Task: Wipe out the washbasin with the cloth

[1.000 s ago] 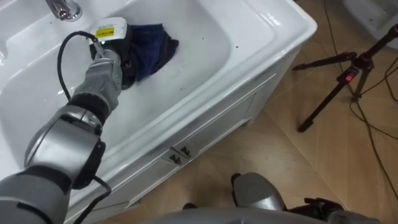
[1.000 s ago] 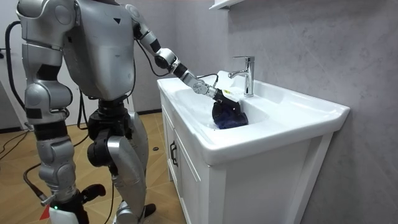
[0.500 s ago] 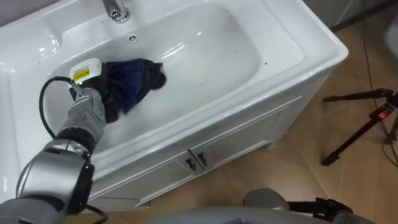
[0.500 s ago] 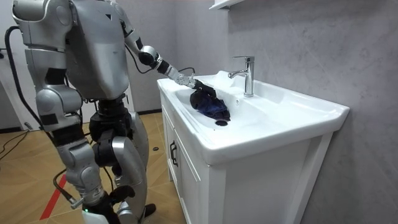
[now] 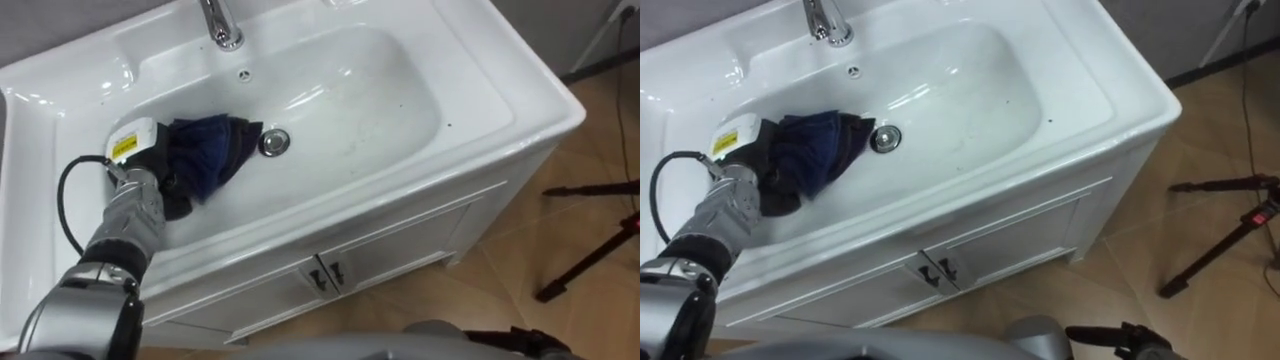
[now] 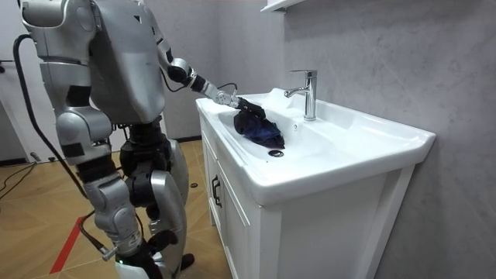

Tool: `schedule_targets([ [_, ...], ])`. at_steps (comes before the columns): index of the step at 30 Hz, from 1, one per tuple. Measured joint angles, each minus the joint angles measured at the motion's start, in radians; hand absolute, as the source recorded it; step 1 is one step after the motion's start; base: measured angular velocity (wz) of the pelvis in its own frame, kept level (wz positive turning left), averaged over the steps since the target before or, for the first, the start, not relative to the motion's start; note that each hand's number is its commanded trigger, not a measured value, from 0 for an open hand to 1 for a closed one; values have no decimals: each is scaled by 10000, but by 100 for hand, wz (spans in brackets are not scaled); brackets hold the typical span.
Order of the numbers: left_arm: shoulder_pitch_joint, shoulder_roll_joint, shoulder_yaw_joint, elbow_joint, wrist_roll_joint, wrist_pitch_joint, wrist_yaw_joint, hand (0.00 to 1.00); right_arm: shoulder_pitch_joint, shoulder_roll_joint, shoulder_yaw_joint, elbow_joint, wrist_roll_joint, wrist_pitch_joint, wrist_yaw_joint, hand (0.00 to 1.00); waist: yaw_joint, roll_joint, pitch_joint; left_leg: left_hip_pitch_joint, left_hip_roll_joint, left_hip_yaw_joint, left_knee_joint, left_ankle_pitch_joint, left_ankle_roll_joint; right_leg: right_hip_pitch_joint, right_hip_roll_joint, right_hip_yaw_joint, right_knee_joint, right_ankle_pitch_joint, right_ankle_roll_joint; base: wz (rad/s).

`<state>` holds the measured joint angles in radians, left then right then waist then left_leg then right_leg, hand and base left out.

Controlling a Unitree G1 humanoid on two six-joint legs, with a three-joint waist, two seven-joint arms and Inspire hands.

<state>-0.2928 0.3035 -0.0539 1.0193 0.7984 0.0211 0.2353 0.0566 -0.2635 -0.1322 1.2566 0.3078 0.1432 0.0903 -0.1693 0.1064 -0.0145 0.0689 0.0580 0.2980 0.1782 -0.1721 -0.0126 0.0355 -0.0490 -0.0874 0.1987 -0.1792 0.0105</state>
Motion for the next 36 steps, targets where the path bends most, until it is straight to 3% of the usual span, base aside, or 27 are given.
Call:
schedule_targets([
  [8,494,0,124,-469,-10,-144,-70,100,3,9,-289,-12,9,-6,98,0,145,-62,-72,320,-1,-6,-146,15,-25,261,43,13,-153,-5,-34,0],
  [14,686,-1,105,-679,465,-143,-133,100,56,4,-325,-16,18,-7,199,0,137,-93,-56,468,2,-4,-157,5,-39,505,55,46,-270,1,-33,0],
  [20,908,14,-251,-1302,877,-115,-137,100,-102,-3,-174,284,28,-452,312,0,115,-114,-40,458,-15,-99,-156,2,-43,488,41,-5,-299,-10,-19,6],
  [23,939,59,-880,-1699,897,118,-168,100,-98,-12,140,291,14,-523,316,0,93,-154,-9,447,-35,-120,-176,2,-44,509,21,-64,-299,-18,-6,9],
  [30,993,220,-1694,-3019,1074,304,-1198,100,-176,12,237,412,10,-924,667,0,-247,-215,199,251,-93,-307,-175,-8,-59,484,-22,-279,-461,-17,84,14],
  [36,916,248,-2523,-3493,1076,498,-1652,100,-216,-21,329,634,0,-1020,1056,0,-609,-200,204,233,-163,-320,-189,-8,-57,519,-84,-287,-476,-10,134,2],
])
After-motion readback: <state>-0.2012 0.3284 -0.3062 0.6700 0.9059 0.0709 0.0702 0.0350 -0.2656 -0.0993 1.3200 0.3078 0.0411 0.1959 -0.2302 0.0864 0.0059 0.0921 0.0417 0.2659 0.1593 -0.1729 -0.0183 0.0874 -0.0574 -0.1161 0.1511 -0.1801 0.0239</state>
